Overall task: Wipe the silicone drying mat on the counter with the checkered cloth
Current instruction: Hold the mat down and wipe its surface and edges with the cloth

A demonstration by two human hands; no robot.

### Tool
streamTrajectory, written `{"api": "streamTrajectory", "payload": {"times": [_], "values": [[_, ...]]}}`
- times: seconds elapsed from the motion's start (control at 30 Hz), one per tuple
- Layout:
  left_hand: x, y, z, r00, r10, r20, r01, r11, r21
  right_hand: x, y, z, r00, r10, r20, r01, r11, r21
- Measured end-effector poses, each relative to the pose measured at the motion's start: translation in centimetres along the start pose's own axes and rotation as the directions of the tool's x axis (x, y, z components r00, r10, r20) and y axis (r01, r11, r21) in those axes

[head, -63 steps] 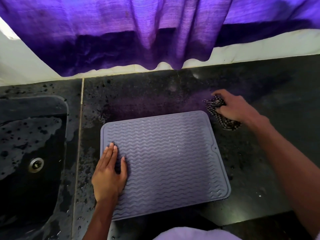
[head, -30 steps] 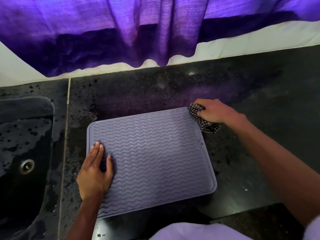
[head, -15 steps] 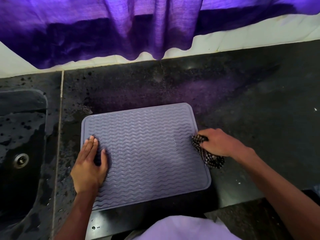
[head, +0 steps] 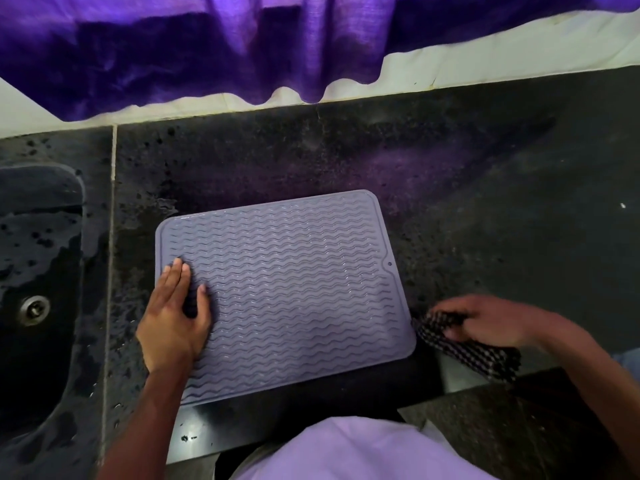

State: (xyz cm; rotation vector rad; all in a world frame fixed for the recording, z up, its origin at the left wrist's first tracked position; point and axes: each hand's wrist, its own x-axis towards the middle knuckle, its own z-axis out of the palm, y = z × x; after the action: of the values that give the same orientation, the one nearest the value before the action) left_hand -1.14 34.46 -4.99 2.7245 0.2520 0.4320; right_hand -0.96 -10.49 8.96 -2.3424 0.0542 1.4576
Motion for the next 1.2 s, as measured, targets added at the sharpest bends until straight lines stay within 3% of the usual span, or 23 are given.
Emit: {"api": "streamTrajectory", "payload": {"times": [0.1,0.2,0.37,0.7,0.87,1.0,1.1,1.2], "values": [[0.0,0.0,0.0,1.000,0.005,0.001,-0.005,1.000,-0.004,1.3,-1.2,-1.5,0.963,-0.016,-0.269,0.065,0.983,0.173],[-0.1,0.2,-0.1,1.000,0.003,0.000,-0.003,1.000,-0.009,3.8,-3.6,-2.3,0.908,-0.042,-0.417,0.121,0.979,0.164],[-0.1,0.4,-0.2,1.000,-0.010,-0.010,0.010,1.000,-0.013,5.4,-4.6,-0.1,0.936,-0.016,-0.352,0.064,0.990,0.125],[-0.1,0.5,-0.4,1.000,-0.007,0.001,0.007,1.000,-0.008,1.1,-2.4,6.2,0.966,0.086,-0.245,-0.028,0.973,0.228],[-0.2,0.6,-0.4,1.000,-0.001,-0.009,0.001,1.000,-0.005,-0.6,-1.4,6.1,0.987,0.103,-0.121,-0.073,0.969,0.236],[-0.2,0.4,-0.3,1.000,0.008,-0.002,-0.008,1.000,0.002,-0.7,-1.4,3.9,0.948,0.114,-0.296,0.029,0.898,0.440],[-0.2,0.3,-0.4,1.000,0.015,0.008,-0.015,1.000,0.011,1.1,-2.3,2.9,0.894,0.090,-0.439,0.074,0.937,0.342],[-0.2,0.6,-0.6,1.000,0.008,0.016,-0.008,1.000,0.030,2.9,-3.1,3.8,0.905,0.068,-0.419,0.051,0.963,0.266]]}}
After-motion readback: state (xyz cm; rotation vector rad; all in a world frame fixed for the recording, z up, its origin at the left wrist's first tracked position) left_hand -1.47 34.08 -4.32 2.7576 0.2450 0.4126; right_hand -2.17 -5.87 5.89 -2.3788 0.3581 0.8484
